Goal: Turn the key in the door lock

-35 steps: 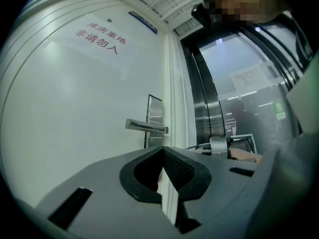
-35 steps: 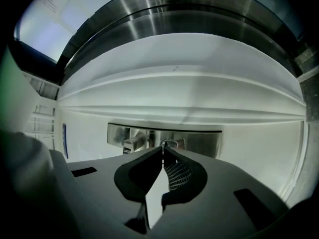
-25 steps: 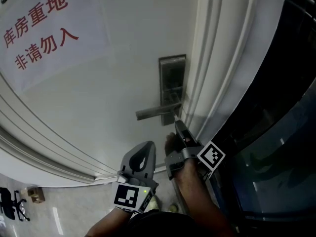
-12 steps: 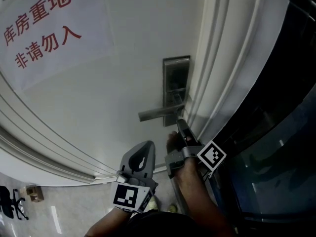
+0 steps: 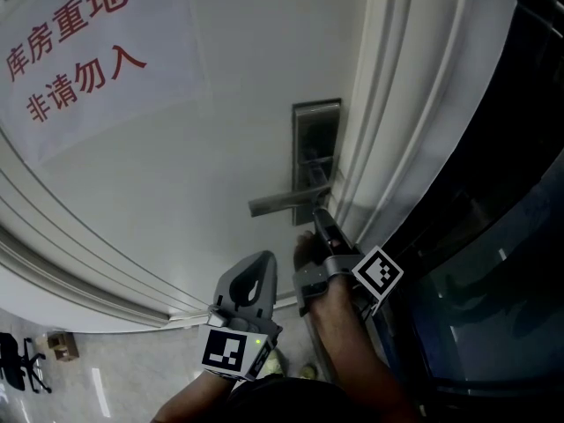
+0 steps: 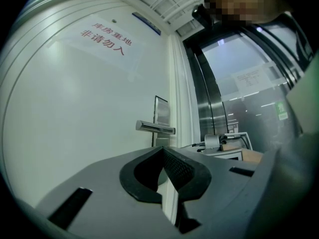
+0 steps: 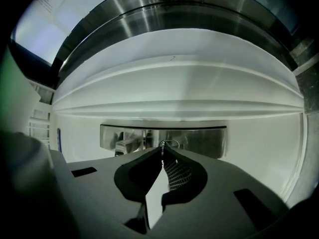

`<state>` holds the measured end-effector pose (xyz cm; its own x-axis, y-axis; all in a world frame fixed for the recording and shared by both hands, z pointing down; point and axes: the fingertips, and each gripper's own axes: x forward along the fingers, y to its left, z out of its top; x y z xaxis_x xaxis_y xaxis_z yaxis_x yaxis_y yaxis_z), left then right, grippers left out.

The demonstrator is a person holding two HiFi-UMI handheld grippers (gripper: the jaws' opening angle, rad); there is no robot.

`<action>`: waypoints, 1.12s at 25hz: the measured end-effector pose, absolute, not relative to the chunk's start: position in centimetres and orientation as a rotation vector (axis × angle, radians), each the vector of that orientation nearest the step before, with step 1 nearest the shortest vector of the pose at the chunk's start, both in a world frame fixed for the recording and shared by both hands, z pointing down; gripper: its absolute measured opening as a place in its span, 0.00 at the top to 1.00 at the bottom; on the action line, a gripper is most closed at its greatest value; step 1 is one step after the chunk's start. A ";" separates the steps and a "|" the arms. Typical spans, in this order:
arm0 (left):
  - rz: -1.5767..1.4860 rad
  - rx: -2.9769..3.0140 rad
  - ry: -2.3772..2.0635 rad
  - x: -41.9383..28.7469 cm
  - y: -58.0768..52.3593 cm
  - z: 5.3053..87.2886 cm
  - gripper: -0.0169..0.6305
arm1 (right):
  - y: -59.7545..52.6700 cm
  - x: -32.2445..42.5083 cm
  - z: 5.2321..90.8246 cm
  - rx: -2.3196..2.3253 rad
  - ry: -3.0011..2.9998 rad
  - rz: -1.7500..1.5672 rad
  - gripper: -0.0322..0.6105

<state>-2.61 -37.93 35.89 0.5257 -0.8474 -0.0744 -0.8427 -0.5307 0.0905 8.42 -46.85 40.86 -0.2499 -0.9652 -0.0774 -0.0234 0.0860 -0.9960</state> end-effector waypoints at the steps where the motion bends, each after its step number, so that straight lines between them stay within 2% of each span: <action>1: -0.169 2.706 -1.500 -2.7 -37.9 35.9 0.97 | -46.9 8.3 40.8 -1.044 1.457 -1.316 0.92; 28: -0.195 2.688 -1.499 -3.6 -38.2 36.1 0.97 | -48.7 7.4 40.4 -1.020 1.550 -1.304 0.91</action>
<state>-3.61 -38.24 36.13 0.5200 -0.8502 -0.0820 -0.8430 -0.5263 0.1116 7.35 -48.74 40.40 -0.3099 -0.9455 -0.0995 -0.0640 0.1251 -0.9901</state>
